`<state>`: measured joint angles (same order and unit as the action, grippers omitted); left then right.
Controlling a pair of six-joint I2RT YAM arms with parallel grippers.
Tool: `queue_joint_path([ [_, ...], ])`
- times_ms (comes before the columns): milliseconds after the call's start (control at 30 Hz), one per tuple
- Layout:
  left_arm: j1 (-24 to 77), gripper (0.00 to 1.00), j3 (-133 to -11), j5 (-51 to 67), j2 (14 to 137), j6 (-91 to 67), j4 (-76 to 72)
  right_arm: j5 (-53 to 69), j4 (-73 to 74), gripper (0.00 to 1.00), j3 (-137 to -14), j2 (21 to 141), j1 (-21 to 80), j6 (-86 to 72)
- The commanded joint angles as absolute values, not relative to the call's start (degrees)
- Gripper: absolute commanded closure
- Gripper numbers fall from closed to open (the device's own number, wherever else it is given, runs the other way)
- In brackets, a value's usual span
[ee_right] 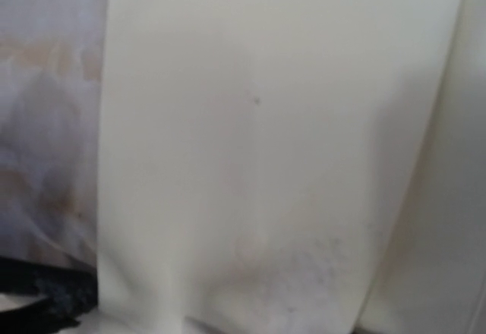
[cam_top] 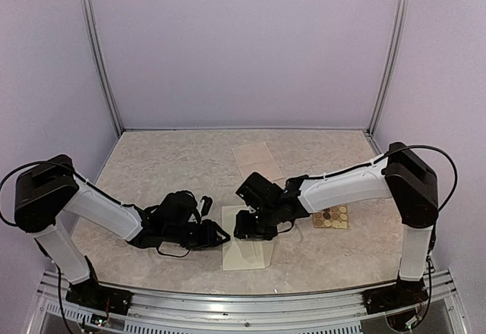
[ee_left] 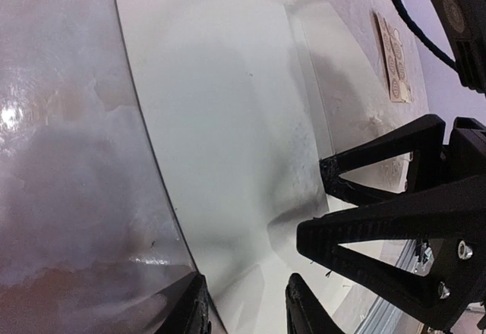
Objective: Place the letter into the envelope and seal it
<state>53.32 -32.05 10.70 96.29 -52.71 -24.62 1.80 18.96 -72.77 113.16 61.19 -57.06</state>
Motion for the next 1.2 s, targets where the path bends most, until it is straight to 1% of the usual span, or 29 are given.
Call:
queue_joint_path([
  [0,54.40,0.67,-30.68,10.44,94.39,-53.60,-22.49,2.81,17.48,0.48,-70.35,109.93,62.04,-58.51],
  [333,55.24,0.64,-28.86,9.54,91.70,-54.59,-22.38,-0.78,21.41,0.46,-69.39,109.16,62.16,-59.33],
  [867,57.73,0.65,-28.38,10.52,94.58,-56.80,-25.82,3.29,14.36,0.47,-67.58,110.05,63.19,-59.15],
  [1000,57.74,0.65,-28.34,9.98,93.75,-56.78,-25.41,2.94,13.30,0.47,-66.61,108.81,63.16,-58.99],
  [1100,57.74,0.65,-28.44,6.88,92.11,-55.85,-22.43,0.70,14.40,0.47,-65.95,106.47,63.17,-58.87],
  [1133,57.67,0.61,-28.57,5.40,90.34,-55.22,-20.62,-0.14,14.78,0.47,-65.47,105.34,63.11,-58.84],
  [1167,57.43,0.52,-28.95,3.96,88.60,-54.32,-17.70,-1.78,15.03,0.46,-64.85,103.78,63.21,-58.72],
])
